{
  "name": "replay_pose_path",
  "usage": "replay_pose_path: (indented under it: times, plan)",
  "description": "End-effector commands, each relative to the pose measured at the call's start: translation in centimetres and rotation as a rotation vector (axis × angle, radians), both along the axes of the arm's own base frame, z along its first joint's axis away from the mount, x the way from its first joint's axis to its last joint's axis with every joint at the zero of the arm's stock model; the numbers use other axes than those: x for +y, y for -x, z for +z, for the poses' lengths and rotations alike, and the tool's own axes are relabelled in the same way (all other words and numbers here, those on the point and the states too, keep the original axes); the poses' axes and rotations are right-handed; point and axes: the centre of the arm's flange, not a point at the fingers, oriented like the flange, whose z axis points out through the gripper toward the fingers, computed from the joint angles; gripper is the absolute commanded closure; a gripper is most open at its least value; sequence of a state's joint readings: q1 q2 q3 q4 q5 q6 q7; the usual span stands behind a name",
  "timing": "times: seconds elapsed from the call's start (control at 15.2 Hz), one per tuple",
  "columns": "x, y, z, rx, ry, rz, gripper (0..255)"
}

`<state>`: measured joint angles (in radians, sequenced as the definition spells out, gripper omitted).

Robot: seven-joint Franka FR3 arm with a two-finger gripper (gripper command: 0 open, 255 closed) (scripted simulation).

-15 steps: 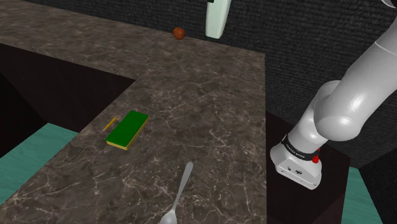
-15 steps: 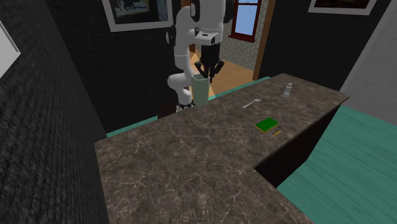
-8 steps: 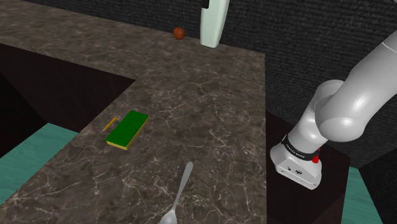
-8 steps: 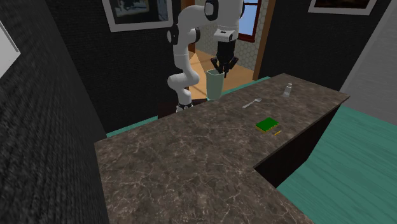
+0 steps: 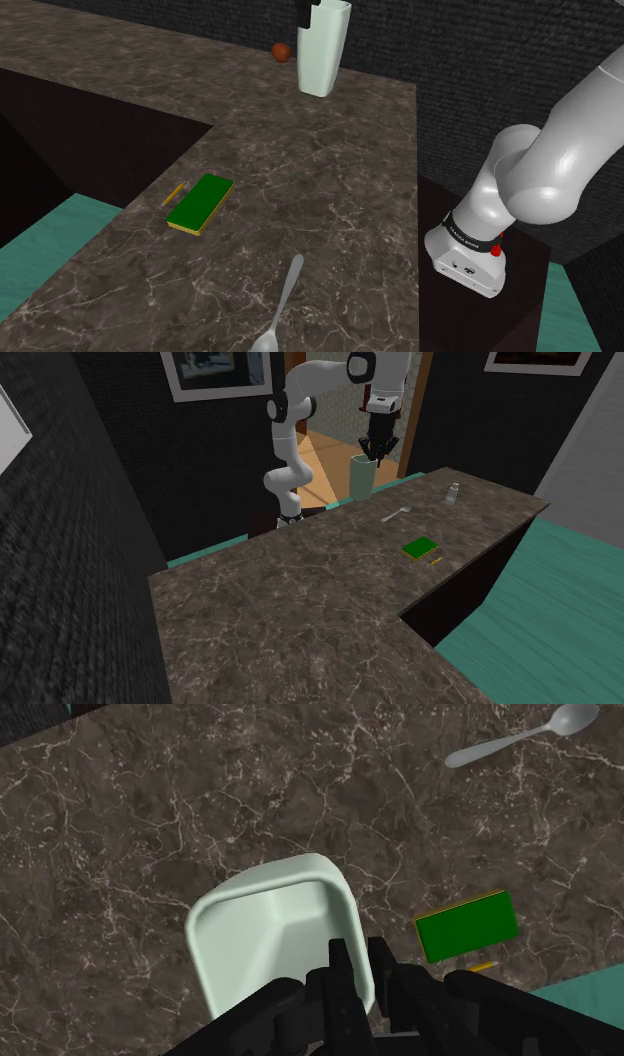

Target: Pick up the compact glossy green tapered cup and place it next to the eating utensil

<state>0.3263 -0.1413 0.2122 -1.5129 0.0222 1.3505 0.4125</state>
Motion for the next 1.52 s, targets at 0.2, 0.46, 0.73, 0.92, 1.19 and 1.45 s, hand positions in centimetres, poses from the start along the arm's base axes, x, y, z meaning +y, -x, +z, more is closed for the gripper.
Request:
replay_pose_path:
  times: [0.2, 0.46, 0.73, 0.92, 1.19, 1.45]
  plan:
    - [5.8, 3.1, 0.2, 0.000, 0.000, -0.002, 255]
    - [10.5, 5.4, 0.2, 0.000, 0.000, -0.002, 255]
    - [15.2, 7.8, 0.2, 0.000, 0.000, -0.002, 255]
    - [16.3, 8.3, -0.8, 0.000, 0.000, -0.002, 255]
    - [16.3, 8.3, -3.0, 0.000, 0.000, -0.002, 255]
    - [16.3, 8.3, -5.1, 0.000, 0.000, -0.002, 255]
